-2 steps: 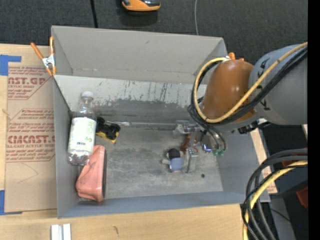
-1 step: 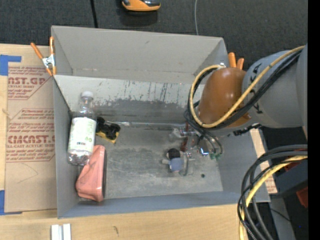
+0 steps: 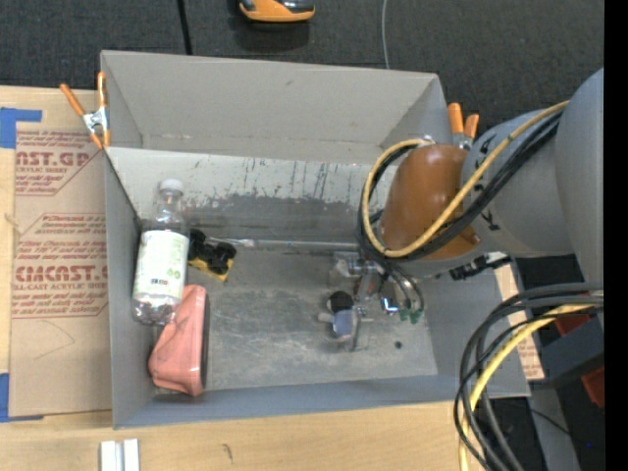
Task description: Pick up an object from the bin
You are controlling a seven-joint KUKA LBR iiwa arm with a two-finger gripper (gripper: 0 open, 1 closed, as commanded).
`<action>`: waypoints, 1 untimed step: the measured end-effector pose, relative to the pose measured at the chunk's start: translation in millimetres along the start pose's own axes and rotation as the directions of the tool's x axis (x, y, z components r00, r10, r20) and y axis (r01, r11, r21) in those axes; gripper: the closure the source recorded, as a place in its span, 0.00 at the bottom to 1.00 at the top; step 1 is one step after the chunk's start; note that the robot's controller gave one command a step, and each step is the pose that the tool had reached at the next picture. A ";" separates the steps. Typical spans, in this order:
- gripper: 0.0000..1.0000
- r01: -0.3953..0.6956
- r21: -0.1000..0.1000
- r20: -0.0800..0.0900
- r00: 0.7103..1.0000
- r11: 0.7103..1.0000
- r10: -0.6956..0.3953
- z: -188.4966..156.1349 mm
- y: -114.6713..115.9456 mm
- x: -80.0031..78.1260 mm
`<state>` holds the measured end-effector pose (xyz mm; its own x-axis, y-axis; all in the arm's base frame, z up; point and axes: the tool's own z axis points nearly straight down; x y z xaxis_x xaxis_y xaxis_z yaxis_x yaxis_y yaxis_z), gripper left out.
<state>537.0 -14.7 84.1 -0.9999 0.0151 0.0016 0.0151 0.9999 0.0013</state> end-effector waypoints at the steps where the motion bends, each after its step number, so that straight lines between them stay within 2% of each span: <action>1: 1.00 0.083 0.001 0.002 0.997 0.997 -0.083 14.5 -10.2 12.2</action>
Offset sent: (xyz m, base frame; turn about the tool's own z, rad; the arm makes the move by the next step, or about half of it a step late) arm 0.0000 0.0000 0.0000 0.0000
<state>524.6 -24.7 69.6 -0.9977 -0.0676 -0.0007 -0.0676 0.9977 0.0001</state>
